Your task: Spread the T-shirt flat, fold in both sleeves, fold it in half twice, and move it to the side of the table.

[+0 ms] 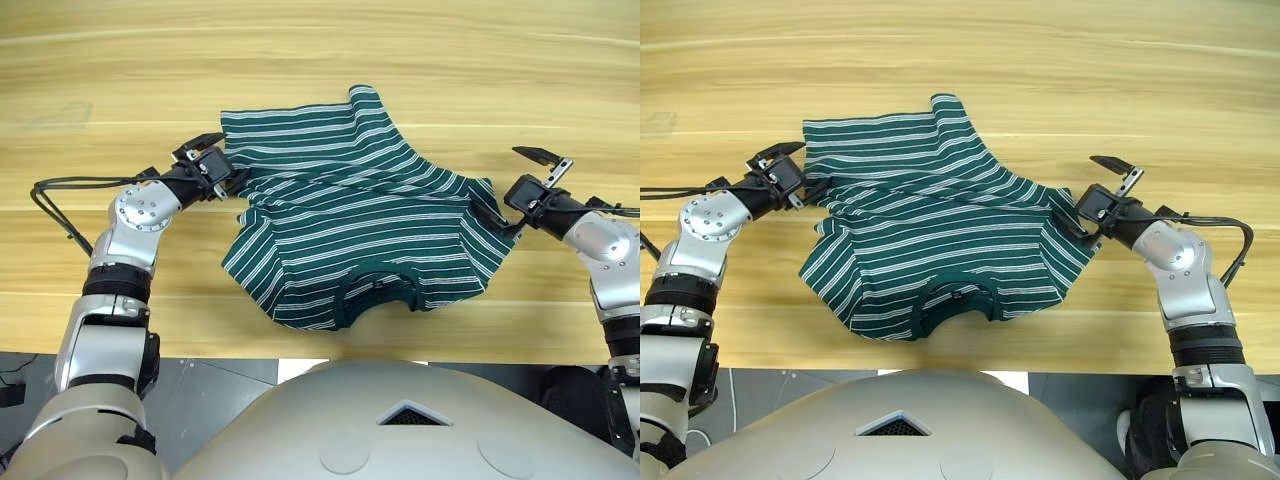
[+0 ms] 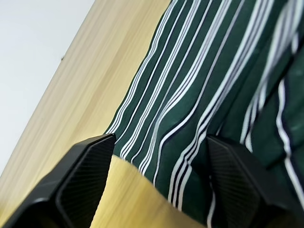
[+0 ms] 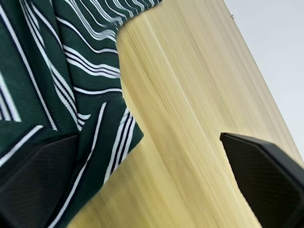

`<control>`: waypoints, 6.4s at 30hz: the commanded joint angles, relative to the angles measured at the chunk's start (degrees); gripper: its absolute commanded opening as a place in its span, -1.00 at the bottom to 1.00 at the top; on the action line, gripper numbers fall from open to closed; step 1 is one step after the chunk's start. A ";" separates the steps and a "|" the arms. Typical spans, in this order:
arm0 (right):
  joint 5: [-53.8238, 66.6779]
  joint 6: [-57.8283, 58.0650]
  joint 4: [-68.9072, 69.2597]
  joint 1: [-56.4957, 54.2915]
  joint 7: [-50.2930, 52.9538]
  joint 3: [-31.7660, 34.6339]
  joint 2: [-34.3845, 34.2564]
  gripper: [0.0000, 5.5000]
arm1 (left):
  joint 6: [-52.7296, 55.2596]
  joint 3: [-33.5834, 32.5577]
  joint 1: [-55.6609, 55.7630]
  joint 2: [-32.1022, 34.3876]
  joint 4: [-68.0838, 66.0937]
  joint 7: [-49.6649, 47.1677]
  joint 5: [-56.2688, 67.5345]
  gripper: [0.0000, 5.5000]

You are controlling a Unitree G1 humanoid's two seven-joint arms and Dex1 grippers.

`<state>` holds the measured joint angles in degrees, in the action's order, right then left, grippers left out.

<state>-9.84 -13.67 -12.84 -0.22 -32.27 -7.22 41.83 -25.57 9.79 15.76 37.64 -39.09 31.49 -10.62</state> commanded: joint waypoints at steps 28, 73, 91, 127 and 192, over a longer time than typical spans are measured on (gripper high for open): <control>15.30 -2.81 -18.85 -32.96 3.26 2.28 -26.33 0.96 | 2.45 3.93 15.31 -15.55 -8.44 -8.95 -4.58 0.25; 9.87 -17.91 -58.21 -35.71 7.03 13.42 -11.74 0.96 | 19.39 -6.91 -15.05 -15.76 57.44 -15.66 0.41 0.25; 27.30 -5.88 -3.65 -27.02 10.14 21.69 -22.75 0.96 | 7.49 16.93 34.96 -24.32 -24.30 -17.97 -21.70 0.25; 29.67 0.19 13.93 -15.52 12.64 17.60 -29.15 0.96 | -9.35 5.88 27.97 -19.48 -25.24 -37.22 -10.38 0.25; 32.43 5.73 27.78 -6.09 19.70 22.66 -32.69 0.96 | 48.68 -17.94 -41.40 -32.80 52.56 -31.82 53.35 0.25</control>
<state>23.28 -7.75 14.36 -6.75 -12.52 15.37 8.61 20.89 -8.10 -24.20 5.79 16.92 0.58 43.98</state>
